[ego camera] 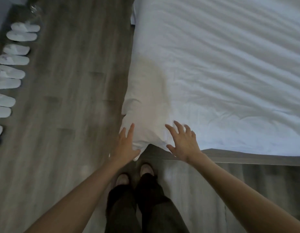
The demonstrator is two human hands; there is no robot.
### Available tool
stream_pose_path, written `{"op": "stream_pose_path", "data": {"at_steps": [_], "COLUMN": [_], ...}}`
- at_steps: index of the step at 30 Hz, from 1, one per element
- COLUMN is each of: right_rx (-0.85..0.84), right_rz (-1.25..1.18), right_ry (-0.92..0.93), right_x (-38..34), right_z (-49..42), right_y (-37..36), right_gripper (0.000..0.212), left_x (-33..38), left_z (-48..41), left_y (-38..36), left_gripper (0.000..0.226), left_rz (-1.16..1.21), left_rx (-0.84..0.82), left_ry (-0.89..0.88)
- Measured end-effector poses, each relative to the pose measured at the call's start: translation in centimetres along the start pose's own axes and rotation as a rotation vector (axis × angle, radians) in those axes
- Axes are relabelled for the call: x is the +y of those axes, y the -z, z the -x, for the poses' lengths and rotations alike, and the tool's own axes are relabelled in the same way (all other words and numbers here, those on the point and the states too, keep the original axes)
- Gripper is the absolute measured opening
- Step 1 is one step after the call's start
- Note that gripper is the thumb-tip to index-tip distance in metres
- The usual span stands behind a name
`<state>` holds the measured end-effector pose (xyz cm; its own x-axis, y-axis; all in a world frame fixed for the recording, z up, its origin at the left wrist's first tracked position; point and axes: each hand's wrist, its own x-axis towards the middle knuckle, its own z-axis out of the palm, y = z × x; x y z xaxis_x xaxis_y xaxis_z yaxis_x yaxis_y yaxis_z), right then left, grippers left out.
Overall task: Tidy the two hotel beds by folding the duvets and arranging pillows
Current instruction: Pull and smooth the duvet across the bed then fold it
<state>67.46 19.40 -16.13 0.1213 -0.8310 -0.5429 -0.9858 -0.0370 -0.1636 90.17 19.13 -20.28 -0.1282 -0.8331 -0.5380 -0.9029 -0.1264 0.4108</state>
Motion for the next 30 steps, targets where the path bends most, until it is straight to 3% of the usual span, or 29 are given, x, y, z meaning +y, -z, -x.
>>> {"op": "stream_pose_path", "data": {"at_steps": [5,8,12,18,21,24,26,30], "right_rx": [0.114,0.217,0.259,0.181,0.175,0.233,0.309,0.545], "right_rz": [-0.038,-0.064,-0.066,-0.056,-0.026,-0.036,-0.014,-0.017], "right_ry": [-0.047,-0.041,-0.055,-0.079,-0.057,-0.005,0.002,0.028], "right_x": [0.1,0.2,0.2,-0.6,-2.0,-3.8,-4.7,-5.1], "right_z": [-3.3,-4.4,-4.6,-3.8,-3.0,-2.4,-2.5,-3.7], "right_y": [-3.2,-4.7,-5.9,-4.9,-3.9,-3.5,-3.1,-0.7], "right_gripper": [0.078,0.081,0.086,0.094,0.102,0.108,0.102,0.067], "left_x": [-1.3,-1.8,-2.7,-3.5,-3.6,-3.4,-2.5,0.6], "left_z": [-5.3,-6.8,-8.2,-8.0,-7.1,-6.3,-5.8,-3.9], "left_y": [-3.2,-4.7,-4.9,-3.1,-1.3,1.2,3.4,8.6], "left_gripper": [0.135,0.138,0.117,0.103,0.078,0.055,0.039,0.026], "left_rz": [-0.028,-0.048,-0.061,-0.183,-0.167,-0.223,-0.300,-0.456], "left_rx": [0.023,0.074,0.215,0.204,0.158,0.222,0.317,0.440], "left_ry": [-0.030,-0.021,-0.133,-0.233,-0.268,-0.364,-0.460,-0.600]}}
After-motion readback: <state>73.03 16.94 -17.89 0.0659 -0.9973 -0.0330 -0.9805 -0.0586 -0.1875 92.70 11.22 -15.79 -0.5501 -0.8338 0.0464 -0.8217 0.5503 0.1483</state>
